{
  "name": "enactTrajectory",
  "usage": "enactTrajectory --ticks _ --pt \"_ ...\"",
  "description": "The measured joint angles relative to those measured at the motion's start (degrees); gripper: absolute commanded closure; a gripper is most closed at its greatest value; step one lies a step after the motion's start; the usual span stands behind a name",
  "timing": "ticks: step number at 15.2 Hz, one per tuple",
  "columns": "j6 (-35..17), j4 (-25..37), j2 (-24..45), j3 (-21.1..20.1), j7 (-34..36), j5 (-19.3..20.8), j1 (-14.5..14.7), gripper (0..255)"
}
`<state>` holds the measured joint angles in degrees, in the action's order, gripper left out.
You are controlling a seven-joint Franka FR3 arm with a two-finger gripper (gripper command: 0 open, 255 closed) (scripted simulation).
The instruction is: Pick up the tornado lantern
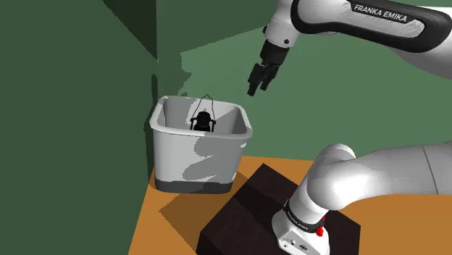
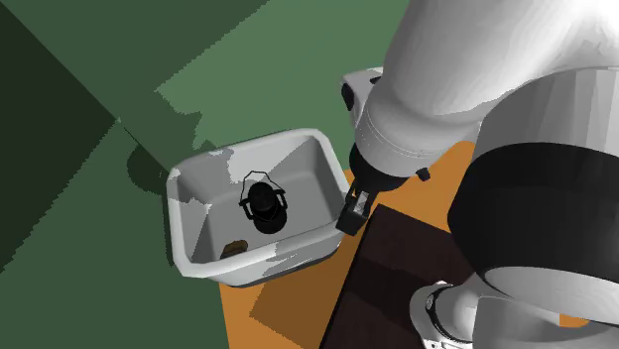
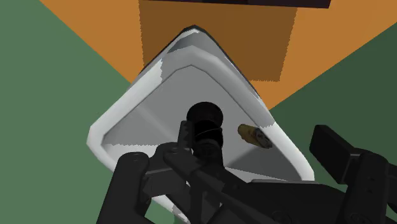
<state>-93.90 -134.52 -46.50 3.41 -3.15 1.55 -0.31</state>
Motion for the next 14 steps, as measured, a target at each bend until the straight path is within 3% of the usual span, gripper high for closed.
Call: enactTrajectory --ticks 5,14 --pt "-4.86 -0.97 4.42 -4.61 7.13 0.67 -1.21 0" --pt "-15.64 3.30 23.61 -16.21 29.89 7.66 -6.60 0"
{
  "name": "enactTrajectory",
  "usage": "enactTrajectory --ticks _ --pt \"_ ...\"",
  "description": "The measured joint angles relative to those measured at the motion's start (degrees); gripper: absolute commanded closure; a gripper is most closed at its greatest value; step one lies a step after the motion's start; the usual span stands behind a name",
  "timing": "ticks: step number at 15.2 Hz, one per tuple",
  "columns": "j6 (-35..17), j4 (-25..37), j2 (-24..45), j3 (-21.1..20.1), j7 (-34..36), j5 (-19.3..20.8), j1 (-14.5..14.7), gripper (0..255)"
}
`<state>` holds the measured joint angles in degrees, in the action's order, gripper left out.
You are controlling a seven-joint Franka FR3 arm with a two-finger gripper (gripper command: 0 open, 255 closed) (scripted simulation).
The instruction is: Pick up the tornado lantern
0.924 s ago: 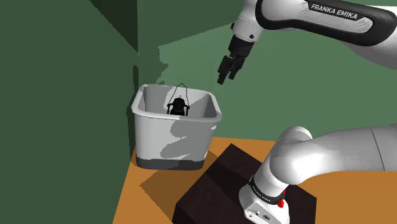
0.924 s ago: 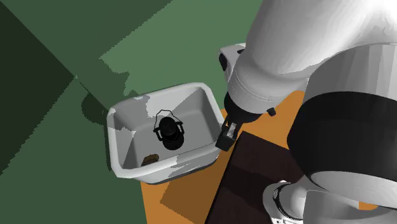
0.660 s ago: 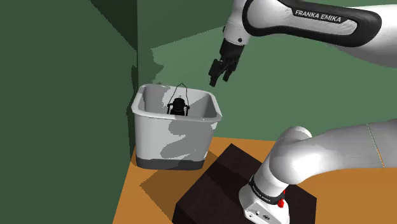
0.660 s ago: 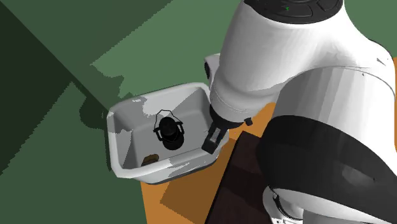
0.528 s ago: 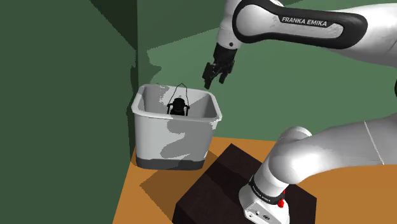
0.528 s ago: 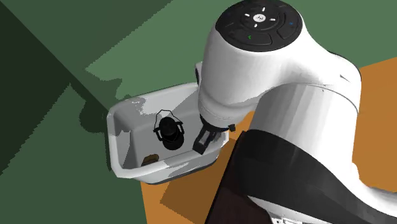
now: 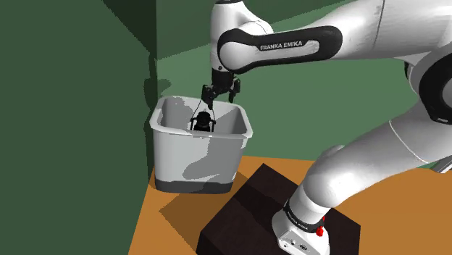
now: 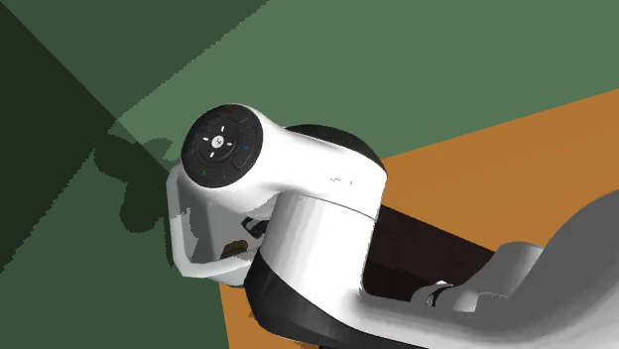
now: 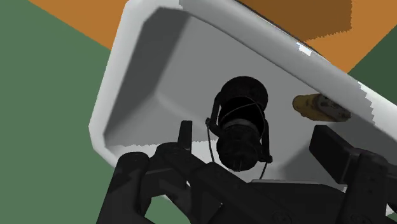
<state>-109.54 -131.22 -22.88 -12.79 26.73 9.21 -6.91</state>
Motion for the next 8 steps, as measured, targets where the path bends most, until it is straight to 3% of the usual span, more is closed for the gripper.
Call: enactTrajectory --ticks 8 --pt "-0.98 11.17 20.79 -5.57 21.97 12.71 -3.73 0"
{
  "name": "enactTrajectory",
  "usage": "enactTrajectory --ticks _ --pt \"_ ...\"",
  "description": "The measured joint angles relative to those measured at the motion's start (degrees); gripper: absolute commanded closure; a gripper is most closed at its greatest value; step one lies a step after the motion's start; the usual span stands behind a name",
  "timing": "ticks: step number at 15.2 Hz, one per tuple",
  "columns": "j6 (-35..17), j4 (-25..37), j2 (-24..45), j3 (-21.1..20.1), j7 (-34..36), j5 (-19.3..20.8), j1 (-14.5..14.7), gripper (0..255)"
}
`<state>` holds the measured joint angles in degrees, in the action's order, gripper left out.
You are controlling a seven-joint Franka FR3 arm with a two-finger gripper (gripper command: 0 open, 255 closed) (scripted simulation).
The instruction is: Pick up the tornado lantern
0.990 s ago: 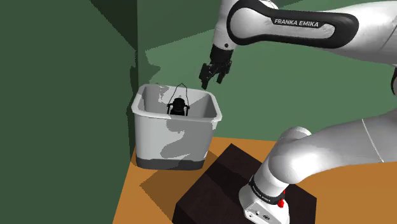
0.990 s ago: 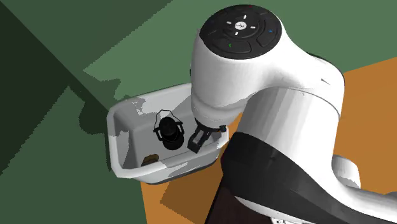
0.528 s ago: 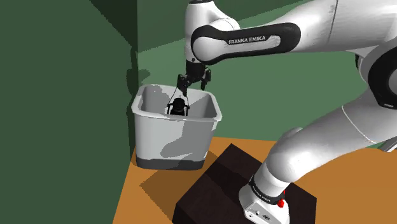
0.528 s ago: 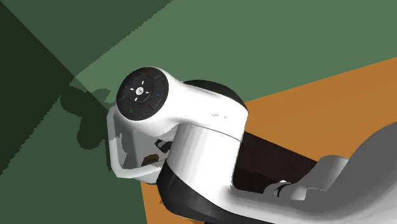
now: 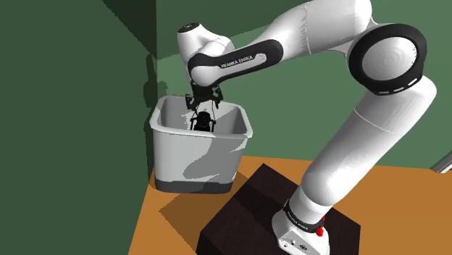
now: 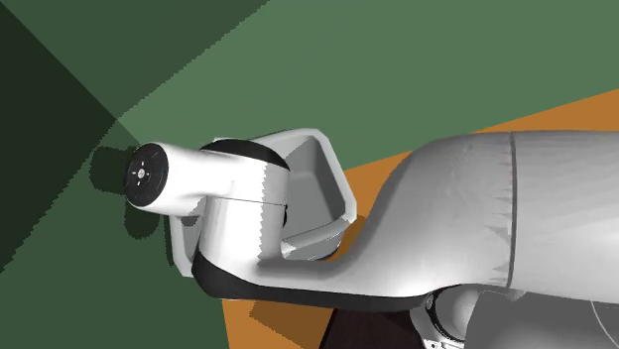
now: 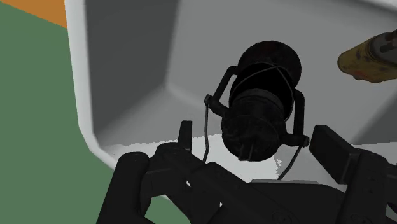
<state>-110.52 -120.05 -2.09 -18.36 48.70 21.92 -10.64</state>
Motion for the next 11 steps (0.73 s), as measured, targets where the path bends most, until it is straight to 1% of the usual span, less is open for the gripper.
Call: enactTrajectory --ticks 3,9,10,11 --pt "-0.16 2.10 3.74 -0.05 3.08 2.21 -0.05 0" --pt "-3.56 0.04 5.83 0.01 5.53 3.73 0.00 0" --pt "-3.81 -0.08 6.00 0.03 5.66 3.84 -0.01 255" --pt "-3.93 -0.08 6.07 0.05 5.72 3.92 -0.02 255"
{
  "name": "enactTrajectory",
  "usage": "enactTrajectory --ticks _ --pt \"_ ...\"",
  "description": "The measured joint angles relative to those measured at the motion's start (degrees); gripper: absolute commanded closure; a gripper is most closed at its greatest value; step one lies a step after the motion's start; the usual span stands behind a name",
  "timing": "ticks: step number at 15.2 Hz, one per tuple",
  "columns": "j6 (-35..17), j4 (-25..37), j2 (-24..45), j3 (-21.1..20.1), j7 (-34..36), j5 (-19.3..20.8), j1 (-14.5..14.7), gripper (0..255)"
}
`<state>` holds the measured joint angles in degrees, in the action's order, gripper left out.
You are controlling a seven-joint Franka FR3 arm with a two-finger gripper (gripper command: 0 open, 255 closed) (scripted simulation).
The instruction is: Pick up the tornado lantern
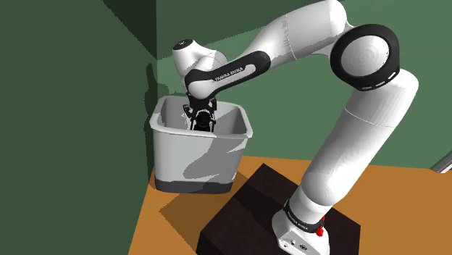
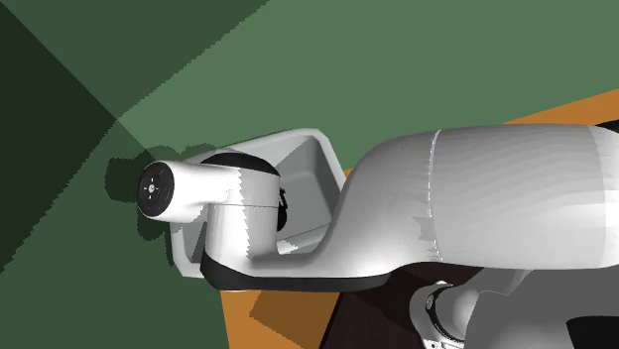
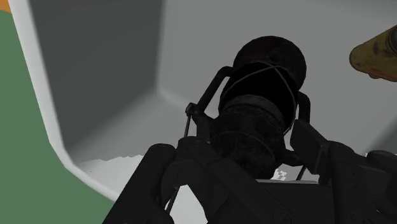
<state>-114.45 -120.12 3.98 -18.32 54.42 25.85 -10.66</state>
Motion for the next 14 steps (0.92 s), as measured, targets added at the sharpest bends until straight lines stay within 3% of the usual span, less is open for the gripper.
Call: enactTrajectory --ticks 9,14 --pt "-0.14 -0.03 0.00 -0.03 0.07 0.05 0.02 255" --pt "2.30 1.14 -1.46 -0.09 -1.39 -1.03 -0.01 255"
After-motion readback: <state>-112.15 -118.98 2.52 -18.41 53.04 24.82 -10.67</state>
